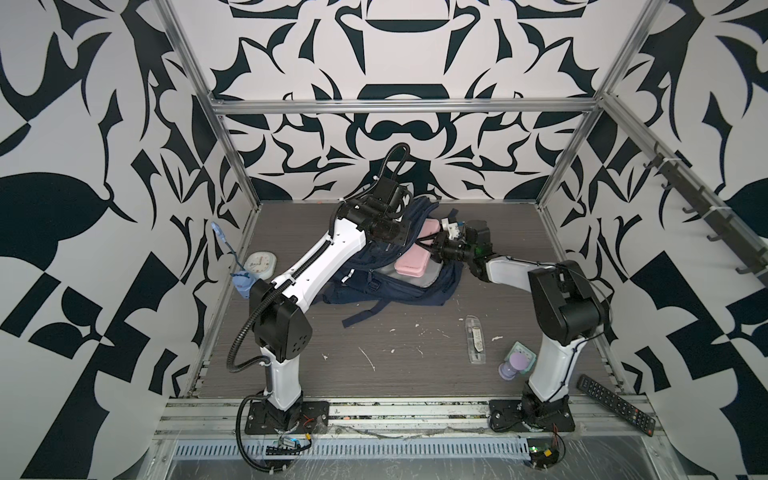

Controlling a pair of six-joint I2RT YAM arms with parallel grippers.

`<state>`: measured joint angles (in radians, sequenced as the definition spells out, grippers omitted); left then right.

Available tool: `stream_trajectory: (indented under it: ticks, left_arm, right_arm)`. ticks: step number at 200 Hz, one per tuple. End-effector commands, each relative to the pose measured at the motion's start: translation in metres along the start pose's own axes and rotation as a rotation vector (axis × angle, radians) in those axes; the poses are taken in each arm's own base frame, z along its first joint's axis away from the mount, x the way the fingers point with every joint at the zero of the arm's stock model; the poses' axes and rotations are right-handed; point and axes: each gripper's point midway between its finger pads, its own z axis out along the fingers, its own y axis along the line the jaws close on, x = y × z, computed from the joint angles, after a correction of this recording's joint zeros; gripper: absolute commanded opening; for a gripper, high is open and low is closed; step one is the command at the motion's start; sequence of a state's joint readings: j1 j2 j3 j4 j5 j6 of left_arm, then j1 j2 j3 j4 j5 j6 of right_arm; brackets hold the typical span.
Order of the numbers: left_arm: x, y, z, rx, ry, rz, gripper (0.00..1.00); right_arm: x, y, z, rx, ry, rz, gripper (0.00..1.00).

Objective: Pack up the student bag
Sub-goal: 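Insert the pencil case into the backpack with the right gripper while the left holds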

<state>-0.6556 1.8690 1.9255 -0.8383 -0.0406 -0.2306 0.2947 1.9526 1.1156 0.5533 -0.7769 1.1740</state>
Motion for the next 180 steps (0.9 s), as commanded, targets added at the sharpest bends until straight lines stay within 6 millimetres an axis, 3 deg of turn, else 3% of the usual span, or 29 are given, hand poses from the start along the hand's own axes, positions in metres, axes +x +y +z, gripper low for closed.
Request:
stream_trajectory:
  ticks: [1,38,69,104,140,180]
  left_arm:
    - [-0.036,-0.018,-0.027,0.079,-0.142,-0.009,0.0]
    - [-0.035,-0.02,-0.025,0.099,-0.136,-0.023,0.0]
    - [-0.035,-0.022,-0.023,0.116,-0.129,-0.034,0.0]
    - [-0.035,-0.022,-0.024,0.121,-0.128,-0.04,0.0]
    - [-0.036,-0.022,-0.026,0.129,-0.132,-0.053,0.0]
    - [-0.035,-0.02,-0.026,0.127,-0.135,-0.058,0.0]
  right_arm:
    - [-0.025,0.028,0.017,-0.085,-0.052,-0.01,0.23]
    - [-0.039,0.019,0.053,-0.059,-0.058,0.018,0.23]
    - [-0.035,0.02,0.088,-0.024,-0.014,0.026,0.28]
    - [-0.025,0.021,0.111,0.053,0.039,-0.028,0.44]
    - [-0.019,0.021,0.118,0.103,0.1,-0.053,0.57]
    - [-0.021,0.027,0.1,0.158,0.087,-0.114,0.61]
